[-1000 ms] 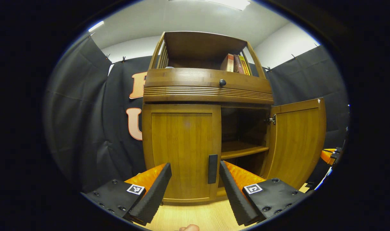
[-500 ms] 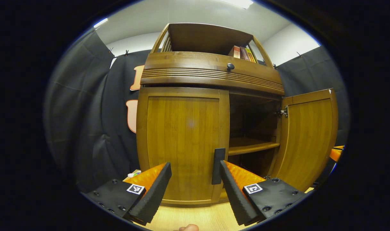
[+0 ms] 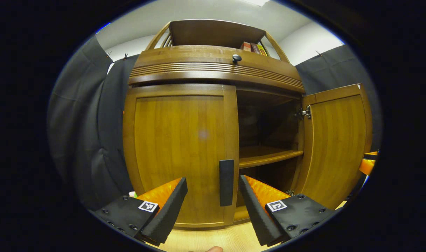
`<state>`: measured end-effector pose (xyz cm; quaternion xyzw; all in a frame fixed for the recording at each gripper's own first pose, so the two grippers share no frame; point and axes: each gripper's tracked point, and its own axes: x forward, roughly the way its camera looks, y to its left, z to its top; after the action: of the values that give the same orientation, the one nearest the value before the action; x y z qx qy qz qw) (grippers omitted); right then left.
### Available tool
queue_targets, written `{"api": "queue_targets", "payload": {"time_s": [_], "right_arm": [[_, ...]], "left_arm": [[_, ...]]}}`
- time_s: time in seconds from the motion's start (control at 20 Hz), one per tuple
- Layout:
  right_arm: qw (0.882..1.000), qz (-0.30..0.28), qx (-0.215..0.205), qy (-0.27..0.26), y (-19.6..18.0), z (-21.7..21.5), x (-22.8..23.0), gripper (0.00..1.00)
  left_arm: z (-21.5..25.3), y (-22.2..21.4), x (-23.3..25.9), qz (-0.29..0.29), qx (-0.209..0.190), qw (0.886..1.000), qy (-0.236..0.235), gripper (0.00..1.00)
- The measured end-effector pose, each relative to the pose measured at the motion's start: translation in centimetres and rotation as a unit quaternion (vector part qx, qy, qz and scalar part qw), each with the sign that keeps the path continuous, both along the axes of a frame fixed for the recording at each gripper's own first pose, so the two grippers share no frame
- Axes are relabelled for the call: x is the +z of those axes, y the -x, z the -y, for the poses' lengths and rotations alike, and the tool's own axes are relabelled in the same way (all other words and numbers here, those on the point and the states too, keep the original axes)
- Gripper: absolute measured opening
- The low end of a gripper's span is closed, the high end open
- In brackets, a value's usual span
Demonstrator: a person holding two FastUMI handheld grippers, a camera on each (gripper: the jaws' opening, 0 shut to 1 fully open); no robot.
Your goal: Open the right door of the double-door shoe cabinet with the right hand, and open the left door with the left hand.
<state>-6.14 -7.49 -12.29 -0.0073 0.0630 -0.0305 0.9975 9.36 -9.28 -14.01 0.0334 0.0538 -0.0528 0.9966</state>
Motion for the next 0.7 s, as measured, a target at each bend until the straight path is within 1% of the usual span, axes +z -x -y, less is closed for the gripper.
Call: {"api": "queue_targets", "payload": {"time_s": [0.05, 0.1, 0.15, 0.25, 0.3, 0.45, 0.55, 0.6, 0.65, 0.7], "right_arm": [[1.000, 0.000, 0.004, 0.002, -0.2, -0.3, -0.3, 0.46], [1.000, 0.001, 0.007, 0.003, -0.4, -0.6, -0.4, 0.63], [1.000, 0.001, 0.010, 0.005, -0.2, -0.8, -0.5, 0.77], [1.000, 0.001, 0.016, 0.009, -0.3, -1.4, -0.7, 0.63], [1.000, 0.001, 0.020, 0.011, -0.4, -1.6, -0.7, 0.74], [0.999, 0.002, 0.029, 0.019, -0.5, -2.2, -0.7, 0.74], [0.999, 0.003, 0.035, 0.021, -0.5, -2.7, -0.7, 0.75], [0.999, 0.004, 0.038, 0.019, -0.4, -2.9, -0.7, 0.70], [0.999, 0.004, 0.039, 0.018, -0.4, -2.8, -0.7, 0.75], [0.999, 0.005, 0.039, 0.018, -0.4, -2.8, -0.7, 0.75]], "left_arm": [[0.4, -0.6, -0.5, -0.005, -0.001, 1.000, 0.000, 0.97], [0.5, -1.4, -1.1, -0.010, 0.000, 1.000, -0.001, 0.96], [0.7, -2.0, -1.6, -0.015, 0.001, 1.000, 0.000, 0.95], [1.2, -3.1, -2.4, -0.025, 0.004, 1.000, 0.018, 0.96], [1.3, -3.7, -3.1, -0.031, 0.003, 0.999, 0.028, 0.96], [1.2, -5.1, -4.1, -0.040, 0.009, 0.999, 0.028, 0.82], [1.6, -5.9, -4.8, -0.043, 0.003, 0.999, 0.032, 0.73], [1.9, -6.3, -4.9, -0.043, -0.002, 0.998, 0.034, 0.72], [1.9, -6.4, -4.7, -0.039, 0.003, 0.999, 0.033, 0.68], [2.2, -6.8, -4.9, -0.037, -0.001, 0.999, 0.033, 0.64]]}}
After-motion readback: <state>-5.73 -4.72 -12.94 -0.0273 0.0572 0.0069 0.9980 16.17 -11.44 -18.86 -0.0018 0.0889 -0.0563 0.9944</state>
